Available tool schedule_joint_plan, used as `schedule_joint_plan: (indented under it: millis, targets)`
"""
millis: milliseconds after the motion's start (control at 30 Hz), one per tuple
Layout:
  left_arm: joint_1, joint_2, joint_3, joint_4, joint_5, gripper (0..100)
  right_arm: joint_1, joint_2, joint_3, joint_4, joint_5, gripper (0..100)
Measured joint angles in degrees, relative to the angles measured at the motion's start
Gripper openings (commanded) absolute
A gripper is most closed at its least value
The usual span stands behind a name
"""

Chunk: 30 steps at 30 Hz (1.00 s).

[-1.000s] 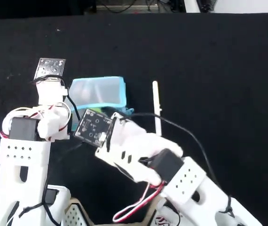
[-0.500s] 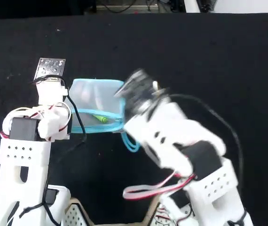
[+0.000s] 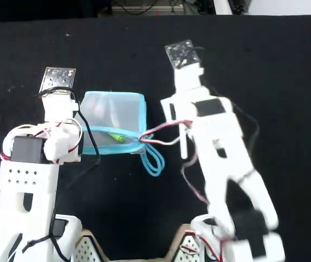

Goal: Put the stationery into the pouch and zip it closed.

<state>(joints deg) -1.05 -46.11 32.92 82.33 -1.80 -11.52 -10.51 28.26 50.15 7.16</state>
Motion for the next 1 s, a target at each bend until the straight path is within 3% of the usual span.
schedule_joint_plan:
  millis: [567,900,1000]
  targets:
    - [0.00,0.00,0.00,0.00,0.00,3,5.89,20.57,-0.35,-24.53,0.00,14.5]
    - [0.00,0.00,0.00,0.00,0.00,3,5.98,32.79,-11.16,-23.82,0.00,14.2]
    - [0.00,0.00,0.00,0.00,0.00,3,5.98,35.78,-15.56,-19.78,0.00,5.4]
